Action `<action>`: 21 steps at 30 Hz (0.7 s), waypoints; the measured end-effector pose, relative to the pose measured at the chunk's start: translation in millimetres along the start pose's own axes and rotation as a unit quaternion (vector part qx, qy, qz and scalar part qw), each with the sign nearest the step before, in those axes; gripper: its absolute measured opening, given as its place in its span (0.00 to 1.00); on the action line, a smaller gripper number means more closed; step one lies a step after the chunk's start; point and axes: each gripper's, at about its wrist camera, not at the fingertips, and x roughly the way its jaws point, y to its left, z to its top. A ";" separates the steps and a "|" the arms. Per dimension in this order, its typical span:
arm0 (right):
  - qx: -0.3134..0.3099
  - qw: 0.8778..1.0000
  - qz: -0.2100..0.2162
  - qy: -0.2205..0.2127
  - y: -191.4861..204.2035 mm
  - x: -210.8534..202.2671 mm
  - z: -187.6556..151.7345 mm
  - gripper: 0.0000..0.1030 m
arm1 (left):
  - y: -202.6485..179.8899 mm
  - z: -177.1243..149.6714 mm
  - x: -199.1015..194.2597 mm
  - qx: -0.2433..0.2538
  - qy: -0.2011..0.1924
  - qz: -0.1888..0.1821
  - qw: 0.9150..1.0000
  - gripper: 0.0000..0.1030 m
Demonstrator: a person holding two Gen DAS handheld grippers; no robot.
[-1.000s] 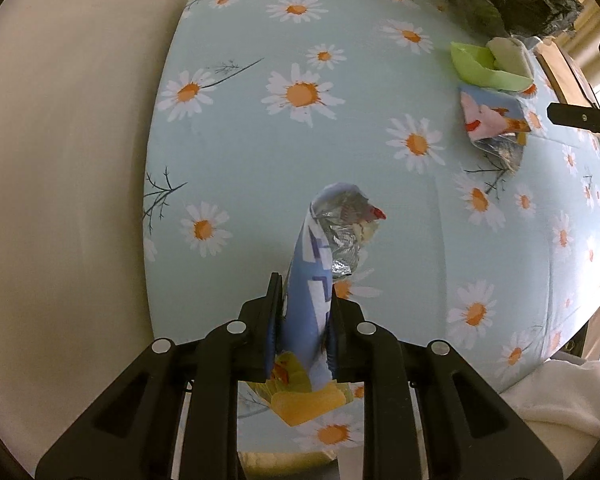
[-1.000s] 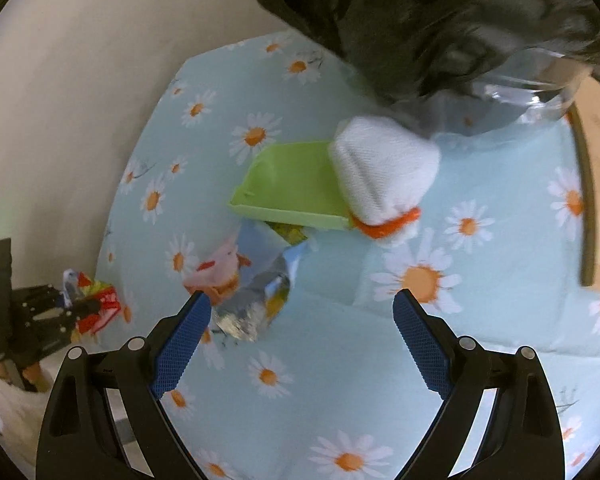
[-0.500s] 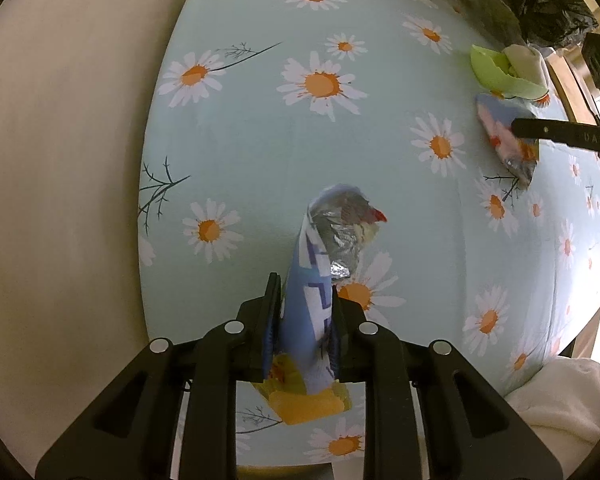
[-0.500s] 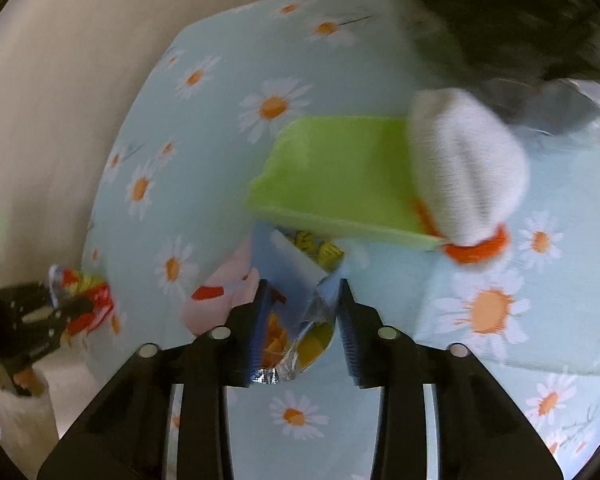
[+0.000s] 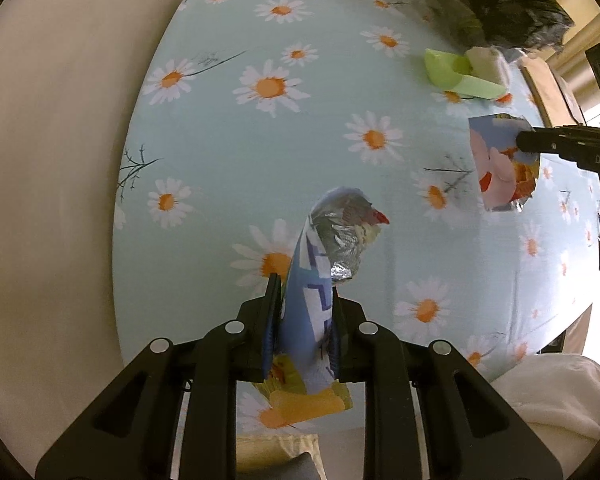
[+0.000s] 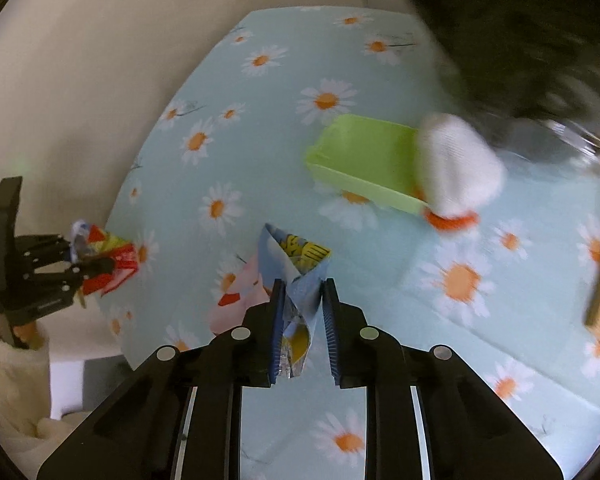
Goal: Collect trash
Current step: 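Carry the blue wrapper with left tool while right tool carries the pink wrapper to the bin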
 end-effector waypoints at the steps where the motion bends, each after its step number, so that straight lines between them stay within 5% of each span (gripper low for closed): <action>1: 0.005 1.000 -0.004 -0.004 -4.3 -5.5 -2.9 0.17 | -7.4 0.3 -5.1 0.002 -0.001 0.002 1.000 0.21; 21: 0.004 0.990 -0.074 -0.121 -71.6 -138.8 -75.6 0.17 | -91.1 24.8 -43.1 0.017 -0.061 0.034 0.997 0.21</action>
